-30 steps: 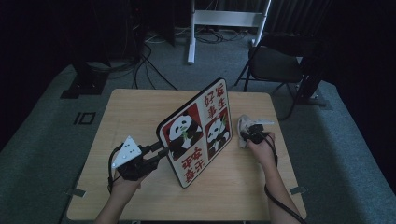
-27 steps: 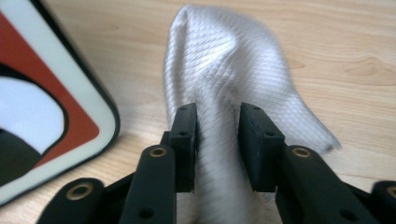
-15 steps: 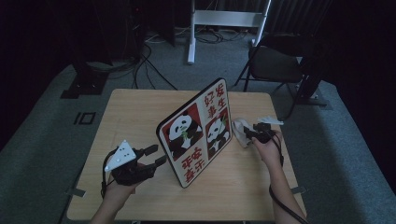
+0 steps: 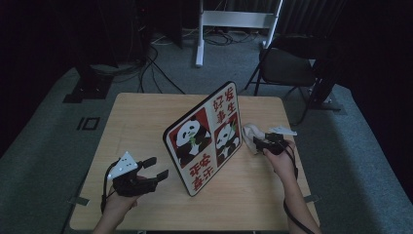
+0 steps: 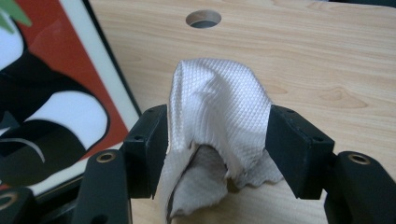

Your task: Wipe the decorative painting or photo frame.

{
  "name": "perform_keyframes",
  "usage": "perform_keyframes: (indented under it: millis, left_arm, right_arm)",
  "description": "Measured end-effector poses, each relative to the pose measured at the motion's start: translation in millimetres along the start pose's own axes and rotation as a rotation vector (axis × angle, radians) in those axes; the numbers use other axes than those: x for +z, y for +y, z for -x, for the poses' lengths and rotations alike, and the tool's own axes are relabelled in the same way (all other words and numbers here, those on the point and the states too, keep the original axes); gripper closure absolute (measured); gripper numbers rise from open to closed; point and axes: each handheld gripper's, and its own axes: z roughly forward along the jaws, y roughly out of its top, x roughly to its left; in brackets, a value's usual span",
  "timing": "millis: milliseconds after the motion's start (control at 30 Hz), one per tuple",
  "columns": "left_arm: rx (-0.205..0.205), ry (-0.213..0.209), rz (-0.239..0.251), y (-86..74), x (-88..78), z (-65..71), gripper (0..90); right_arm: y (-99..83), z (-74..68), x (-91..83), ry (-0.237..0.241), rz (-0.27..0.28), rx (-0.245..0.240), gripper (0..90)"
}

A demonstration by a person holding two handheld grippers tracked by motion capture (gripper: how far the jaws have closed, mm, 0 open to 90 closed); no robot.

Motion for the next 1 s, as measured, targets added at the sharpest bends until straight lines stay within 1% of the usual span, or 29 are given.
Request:
perform_keyframes:
  millis: [33,100,167,200,267,333,400,567,700,733,800,833,900,933,967,1000]
  left_arm:
    - [-0.008,0.005,-0.005,-2.6,0.3,-2.5,30.3]
    - [-0.027,0.007,-0.026,-8.0,1.4,-7.4,29.1]
    - [-0.028,0.025,-0.052,-13.2,2.2,-11.6,26.4]
    - [-0.029,0.027,-0.058,-15.8,2.2,-13.6,25.8]
    - [-0.035,0.054,-0.073,-20.8,2.3,-17.6,24.4]
    - [-0.041,0.084,-0.085,-26.0,2.5,-21.4,19.4]
    - [-0.049,0.112,-0.100,-31.4,2.2,-25.1,18.4]
    - [-0.082,0.162,-0.129,-45.7,1.2,-34.2,16.3]
    - [-0.105,0.187,-0.155,-56.1,-0.2,-39.5,16.1]
    - [-0.108,0.192,-0.160,-58.2,-1.1,-40.6,16.1]
    - [-0.113,0.214,-0.167,-62.3,-2.6,-42.7,16.0]
    - [-0.113,0.214,-0.167,-62.3,-2.6,-42.7,14.4]
    - [-0.127,0.241,-0.177,-67.5,-5.7,-46.3,14.1]
    - [-0.132,0.248,-0.174,-69.2,-6.6,-47.0,14.1]
    - [-0.134,0.269,-0.178,-71.9,-7.9,-48.1,14.1]
    - [-0.135,0.276,-0.184,-73.5,-8.8,-48.8,14.1]
  right_arm:
    - [-1.3,-0.4,-0.9,0.002,-0.003,-0.003,38.7]
    - [-4.6,-1.2,-3.0,-0.001,-0.007,-0.014,38.5]
    - [-8.5,-1.9,-5.3,0.003,-0.010,-0.019,38.3]
    - [-10.7,-2.0,-6.7,0.001,-0.011,-0.025,38.2]
    - [-15.0,-1.7,-9.6,0.003,-0.013,-0.027,38.0]
    - [-19.0,-1.4,-13.2,0.000,-0.015,-0.031,37.7]
    - [-22.9,-1.1,-17.1,-0.004,-0.014,-0.038,37.5]
    - [-33.9,-1.3,-27.1,-0.005,-0.025,-0.056,36.4]
    - [-41.7,-1.8,-37.2,-0.003,-0.017,-0.053,35.7]
    - [-43.6,-2.5,-39.8,-0.004,-0.016,-0.054,35.7]
    - [-47.7,-4.0,-45.0,-0.005,-0.024,-0.060,34.9]
    - [-47.7,-4.0,-45.0,-0.005,-0.024,-0.060,34.9]
    - [-53.5,-5.4,-52.5,-0.008,-0.024,-0.059,34.5]
    - [-55.5,-5.9,-55.5,-0.006,-0.019,-0.056,34.0]
    - [-57.0,-6.1,-57.8,-0.006,-0.016,-0.057,33.6]
    - [-59.8,-6.4,-61.7,-0.010,-0.016,-0.058,33.2]
